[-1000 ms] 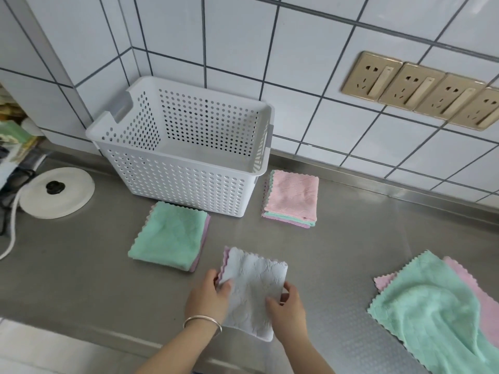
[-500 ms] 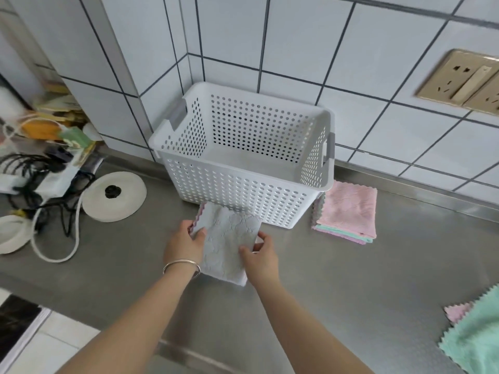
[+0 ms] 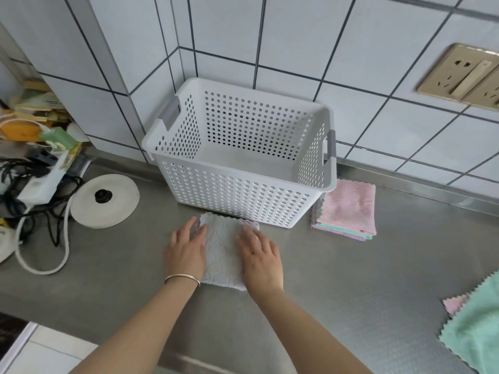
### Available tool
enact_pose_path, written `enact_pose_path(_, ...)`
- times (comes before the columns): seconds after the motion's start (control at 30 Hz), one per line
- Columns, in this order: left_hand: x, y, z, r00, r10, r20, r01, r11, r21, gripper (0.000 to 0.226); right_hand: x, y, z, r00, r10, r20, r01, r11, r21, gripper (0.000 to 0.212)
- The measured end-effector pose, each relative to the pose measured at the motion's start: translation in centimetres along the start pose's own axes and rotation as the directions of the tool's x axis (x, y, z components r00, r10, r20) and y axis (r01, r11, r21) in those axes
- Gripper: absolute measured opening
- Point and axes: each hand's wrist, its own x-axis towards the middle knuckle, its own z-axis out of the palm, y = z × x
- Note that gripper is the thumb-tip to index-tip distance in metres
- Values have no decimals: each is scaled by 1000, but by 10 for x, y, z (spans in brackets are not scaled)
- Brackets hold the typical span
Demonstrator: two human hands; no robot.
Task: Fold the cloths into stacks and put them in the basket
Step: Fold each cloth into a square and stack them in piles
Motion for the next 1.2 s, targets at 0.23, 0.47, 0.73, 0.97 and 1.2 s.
enact_pose_path(0.23,4,4,-2,988,-92,123,67,978,197,42,18,11,-5,938,-96,334,89,995,35,59)
enact_pose_path(0.47,1,95,-24,981,179,-67,-175,982,66,32,-38,74,-28,989,121,-83,-91,949,301,47)
enact_pose_path(0.73,-62,267,36,788,591,172,-574,806,-142,32,-196,249,-48,748,590,-302,-562,807,182,42)
enact_pose_path(0.97,-138,380,100,306,886,350,-889,397,-228,37,-279,330,-51,652,718,-243,-705,692,156,39)
enact_pose_path(1.2,-190,449,134,227,788,573,-908,384,-169,42,-285,367,-37,687,661,-302,-658,742,127,15)
